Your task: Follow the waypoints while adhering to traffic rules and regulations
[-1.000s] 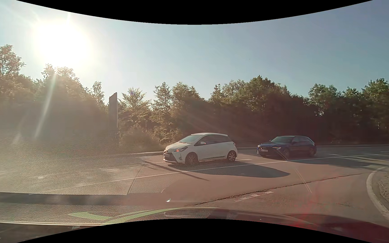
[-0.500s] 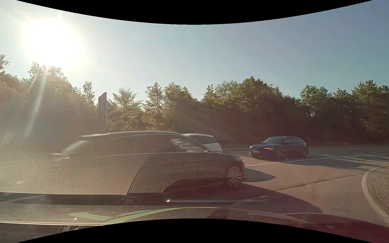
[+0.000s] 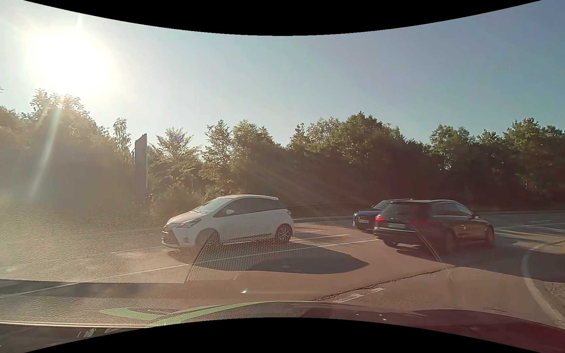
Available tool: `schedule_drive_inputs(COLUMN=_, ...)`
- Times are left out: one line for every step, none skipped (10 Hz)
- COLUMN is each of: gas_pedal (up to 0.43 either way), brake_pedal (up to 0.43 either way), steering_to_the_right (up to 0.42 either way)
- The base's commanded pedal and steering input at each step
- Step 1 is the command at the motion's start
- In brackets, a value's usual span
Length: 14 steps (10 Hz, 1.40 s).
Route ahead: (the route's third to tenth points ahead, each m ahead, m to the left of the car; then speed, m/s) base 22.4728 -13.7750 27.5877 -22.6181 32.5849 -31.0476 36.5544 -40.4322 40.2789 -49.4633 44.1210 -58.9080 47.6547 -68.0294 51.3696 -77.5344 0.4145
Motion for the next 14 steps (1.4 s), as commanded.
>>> schedule_drive_inputs(gas_pedal=0.409, brake_pedal=0.000, steering_to_the_right=0.414)
schedule_drive_inputs(gas_pedal=0.480, brake_pedal=0.000, steering_to_the_right=0.417)
schedule_drive_inputs(gas_pedal=0.539, brake_pedal=0.000, steering_to_the_right=0.418)
schedule_drive_inputs(gas_pedal=0.630, brake_pedal=0.000, steering_to_the_right=0.418)
schedule_drive_inputs(gas_pedal=0.669, brake_pedal=0.000, steering_to_the_right=0.417)
schedule_drive_inputs(gas_pedal=0.681, brake_pedal=0.000, steering_to_the_right=0.412)
schedule_drive_inputs(gas_pedal=0.669, brake_pedal=0.000, steering_to_the_right=0.404)
schedule_drive_inputs(gas_pedal=0.669, brake_pedal=0.000, steering_to_the_right=0.396)
schedule_drive_inputs(gas_pedal=0.669, brake_pedal=0.000, steering_to_the_right=0.392)
schedule_drive_inputs(gas_pedal=0.669, brake_pedal=0.000, steering_to_the_right=0.389)
schedule_drive_inputs(gas_pedal=0.669, brake_pedal=0.000, steering_to_the_right=0.381)
schedule_drive_inputs(gas_pedal=0.669, brake_pedal=0.000, steering_to_the_right=0.372)
schedule_drive_inputs(gas_pedal=0.669, brake_pedal=0.000, steering_to_the_right=0.367)
schedule_drive_inputs(gas_pedal=0.669, brake_pedal=0.000, steering_to_the_right=0.352)
